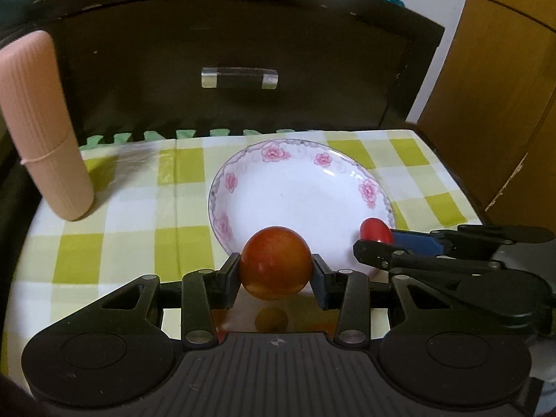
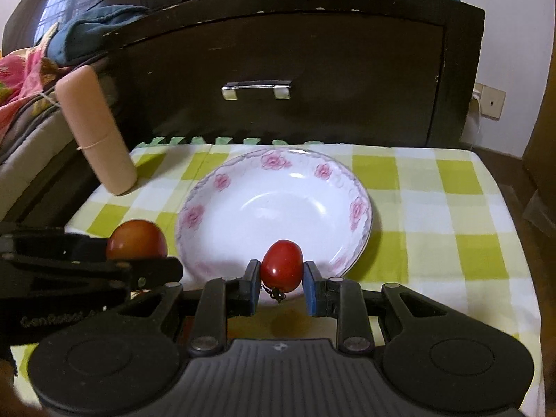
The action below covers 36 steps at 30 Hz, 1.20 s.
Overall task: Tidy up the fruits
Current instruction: 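Carry both held tomatoes into the white bowl and open both tools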
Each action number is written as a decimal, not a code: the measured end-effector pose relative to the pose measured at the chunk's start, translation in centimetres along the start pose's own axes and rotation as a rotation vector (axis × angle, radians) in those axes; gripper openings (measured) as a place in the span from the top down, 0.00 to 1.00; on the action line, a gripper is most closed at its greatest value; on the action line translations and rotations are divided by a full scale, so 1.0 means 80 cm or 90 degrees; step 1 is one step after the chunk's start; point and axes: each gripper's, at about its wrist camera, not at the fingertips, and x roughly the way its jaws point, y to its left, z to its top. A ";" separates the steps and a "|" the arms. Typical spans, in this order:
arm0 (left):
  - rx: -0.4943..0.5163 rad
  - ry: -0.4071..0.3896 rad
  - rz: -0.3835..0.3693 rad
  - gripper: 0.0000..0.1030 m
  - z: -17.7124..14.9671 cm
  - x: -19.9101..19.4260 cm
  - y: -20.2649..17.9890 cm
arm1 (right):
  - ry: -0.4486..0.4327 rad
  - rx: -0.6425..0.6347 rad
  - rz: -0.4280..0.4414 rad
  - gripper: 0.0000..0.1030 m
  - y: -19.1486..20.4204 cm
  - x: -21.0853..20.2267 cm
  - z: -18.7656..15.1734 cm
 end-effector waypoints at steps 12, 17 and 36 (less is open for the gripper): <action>0.009 0.001 0.009 0.52 0.005 0.024 0.007 | 0.012 -0.010 0.005 0.76 -0.006 0.032 0.010; 0.016 -0.010 0.015 0.50 0.006 0.018 0.005 | 0.011 -0.011 0.002 0.75 -0.007 0.033 0.011; -0.010 -0.043 0.017 0.41 0.002 -0.024 0.016 | -0.036 0.016 -0.012 0.72 -0.016 -0.007 0.023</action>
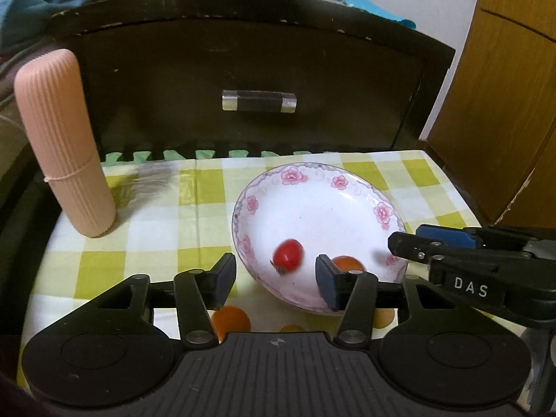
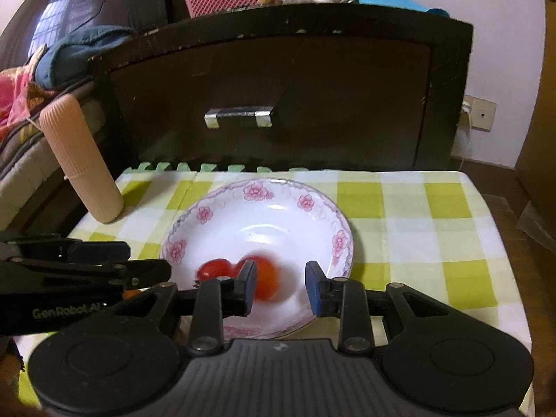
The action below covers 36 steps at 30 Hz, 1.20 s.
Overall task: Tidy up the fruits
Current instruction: 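Carry both held tomatoes into the white bowl and open both tools, then grasp a brown longan with the right tool while the left tool grasps a red-orange tomato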
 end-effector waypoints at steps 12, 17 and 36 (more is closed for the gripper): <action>-0.009 0.014 0.002 0.40 -0.027 -0.024 0.011 | 0.008 0.009 0.004 0.71 0.007 -0.027 -0.019; -0.004 0.037 0.000 0.40 -0.049 -0.032 0.011 | 0.025 0.017 0.004 0.71 0.007 -0.036 -0.037; 0.081 0.106 -0.007 0.36 -0.110 -0.036 -0.004 | 0.075 0.008 0.033 0.66 0.028 -0.057 -0.079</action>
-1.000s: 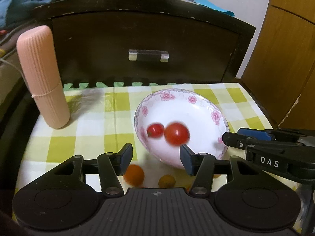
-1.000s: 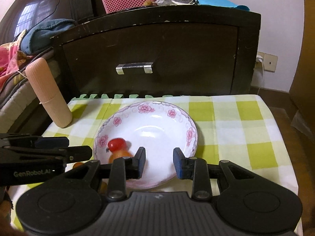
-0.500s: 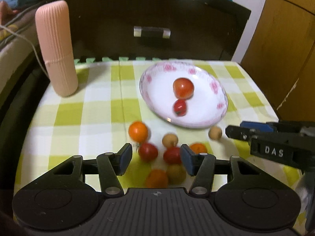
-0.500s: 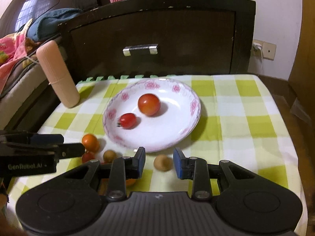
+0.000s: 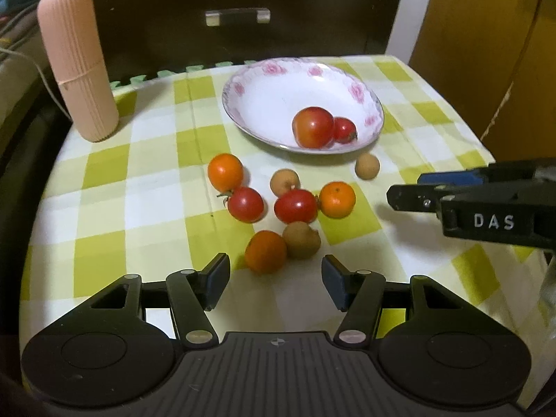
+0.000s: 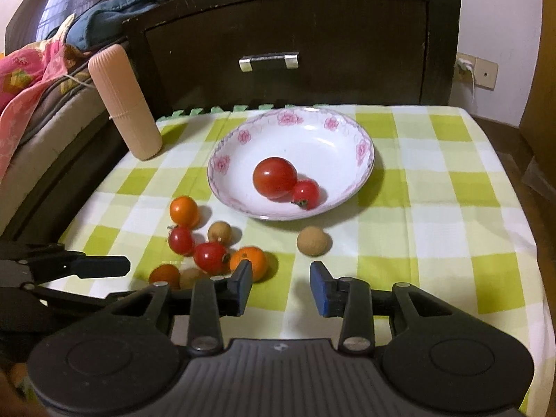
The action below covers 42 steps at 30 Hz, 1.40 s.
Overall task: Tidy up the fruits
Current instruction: 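Grasp a brown longan with the right tool while the left tool grasps a red-orange tomato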
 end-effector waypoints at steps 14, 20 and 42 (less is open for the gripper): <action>0.055 0.021 -0.005 0.38 0.003 0.038 -0.005 | 0.019 0.011 0.007 0.65 -0.012 0.002 -0.008; 0.045 0.017 -0.006 0.47 0.005 0.037 -0.004 | 0.027 0.022 0.003 0.65 -0.021 0.009 -0.008; 0.000 0.037 -0.026 0.51 -0.002 0.030 0.004 | 0.031 -0.017 -0.010 0.65 -0.027 0.070 0.021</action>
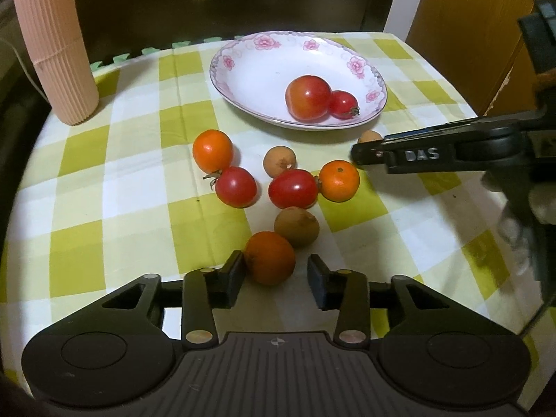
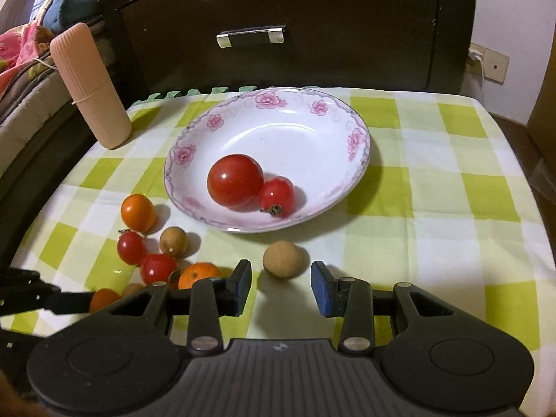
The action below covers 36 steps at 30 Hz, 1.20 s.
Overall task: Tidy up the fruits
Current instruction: 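Grasp a brown longan with the right tool while the left tool grasps a red-orange tomato, then carry the held longan and tomato toward the white bowl with both tools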
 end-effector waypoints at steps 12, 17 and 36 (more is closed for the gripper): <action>-0.030 -0.003 0.012 0.64 -0.002 -0.003 0.009 | -0.001 -0.020 -0.026 0.76 0.012 0.011 0.004; -0.032 -0.001 0.009 0.65 -0.002 -0.005 0.008 | 0.009 -0.019 -0.025 0.76 0.014 0.002 -0.003; 0.007 0.017 0.006 0.63 -0.047 -0.029 -0.019 | 0.059 -0.057 -0.012 0.76 0.054 -0.068 -0.085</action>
